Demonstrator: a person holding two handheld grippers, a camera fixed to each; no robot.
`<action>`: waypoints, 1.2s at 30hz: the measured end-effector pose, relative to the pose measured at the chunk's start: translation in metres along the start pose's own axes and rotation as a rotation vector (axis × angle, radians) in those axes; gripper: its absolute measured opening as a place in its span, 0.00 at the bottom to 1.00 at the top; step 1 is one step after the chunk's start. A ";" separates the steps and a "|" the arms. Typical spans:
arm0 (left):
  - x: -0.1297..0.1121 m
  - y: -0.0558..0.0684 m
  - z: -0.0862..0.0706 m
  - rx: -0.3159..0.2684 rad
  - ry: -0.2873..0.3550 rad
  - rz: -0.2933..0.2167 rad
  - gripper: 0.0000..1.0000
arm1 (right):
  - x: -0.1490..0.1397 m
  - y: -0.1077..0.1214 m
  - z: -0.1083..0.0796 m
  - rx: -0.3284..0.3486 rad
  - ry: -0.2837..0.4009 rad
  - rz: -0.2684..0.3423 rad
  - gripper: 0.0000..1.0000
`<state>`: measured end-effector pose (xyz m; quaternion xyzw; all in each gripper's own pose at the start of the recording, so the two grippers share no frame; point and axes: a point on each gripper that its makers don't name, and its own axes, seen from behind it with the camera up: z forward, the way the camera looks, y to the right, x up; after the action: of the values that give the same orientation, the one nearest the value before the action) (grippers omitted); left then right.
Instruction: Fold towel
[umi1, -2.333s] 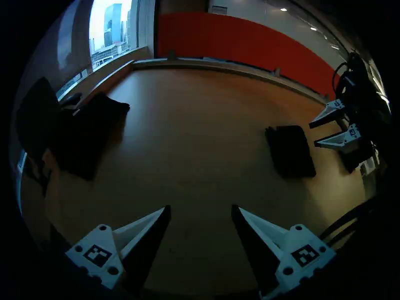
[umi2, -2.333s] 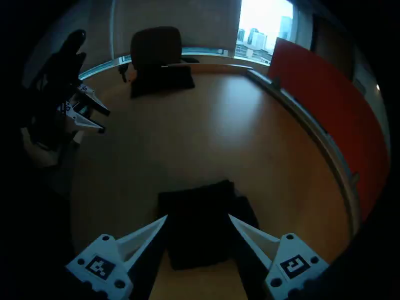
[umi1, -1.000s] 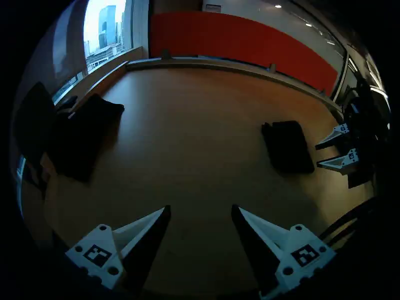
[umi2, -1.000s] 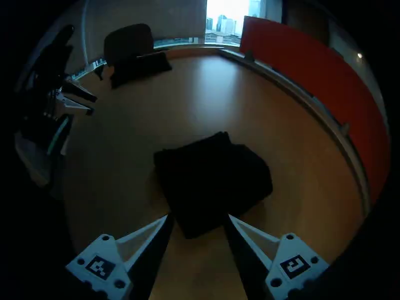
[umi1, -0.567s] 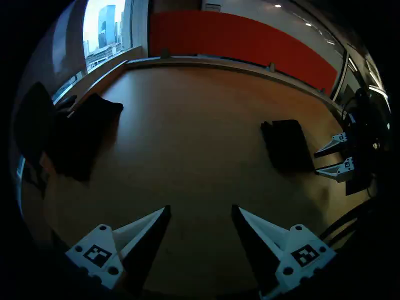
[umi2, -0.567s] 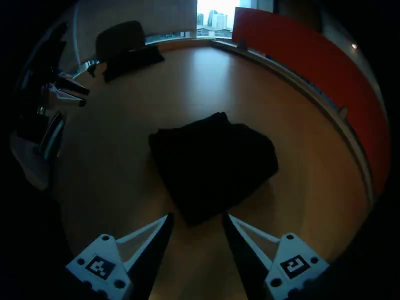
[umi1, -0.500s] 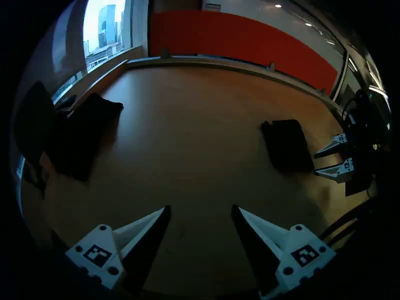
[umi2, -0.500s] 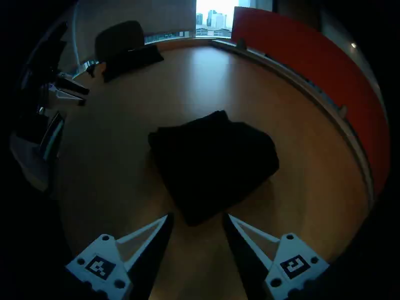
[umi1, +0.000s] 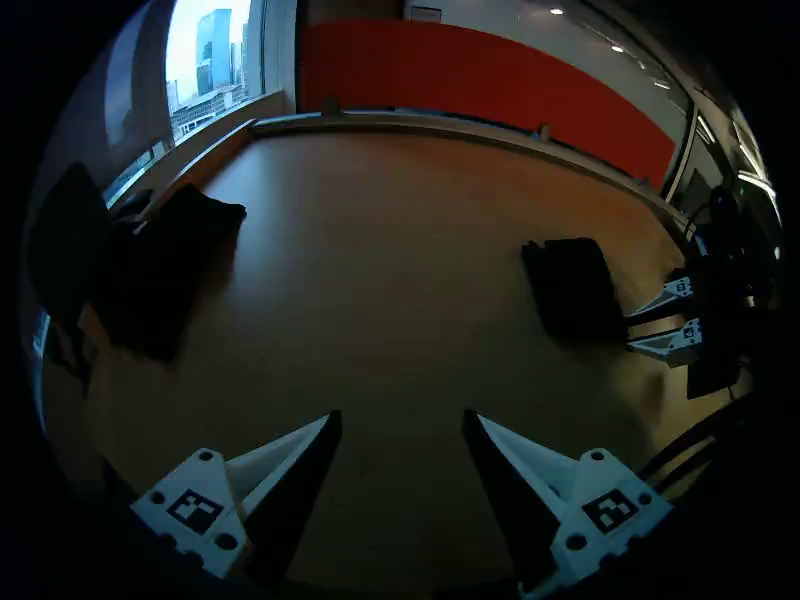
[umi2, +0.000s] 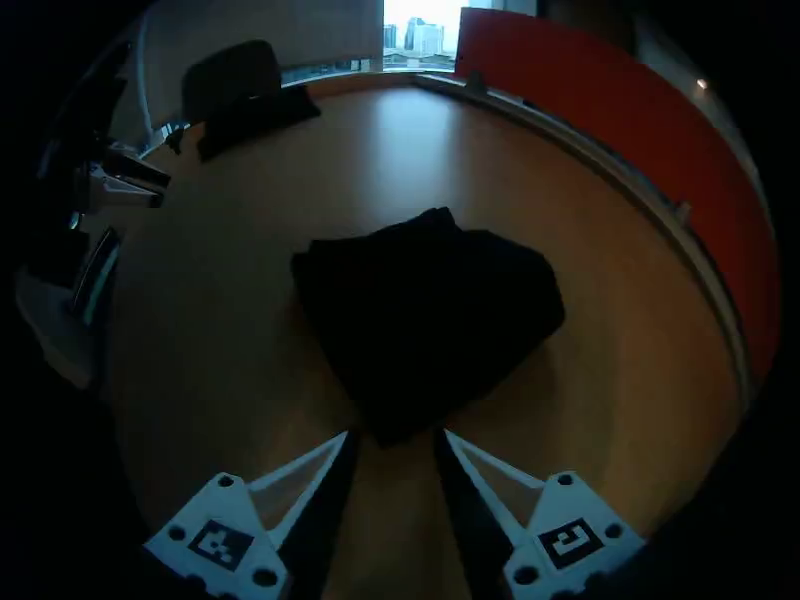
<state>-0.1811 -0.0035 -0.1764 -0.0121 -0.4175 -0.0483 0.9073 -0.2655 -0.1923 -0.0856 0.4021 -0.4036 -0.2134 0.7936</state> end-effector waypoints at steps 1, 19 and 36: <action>0.000 0.000 0.000 0.000 0.000 0.001 0.89 | 0.000 0.000 0.000 0.000 0.000 0.002 0.47; 0.000 -0.001 0.000 -0.002 0.000 0.005 0.89 | -0.002 -0.004 0.005 0.010 0.001 0.023 0.09; 0.000 0.001 0.002 -0.016 -0.003 0.015 0.90 | 0.014 0.005 -0.011 -0.005 0.019 0.010 0.05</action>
<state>-0.1829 -0.0028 -0.1751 -0.0225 -0.4183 -0.0448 0.9069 -0.2485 -0.1935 -0.0784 0.3999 -0.3975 -0.2065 0.7996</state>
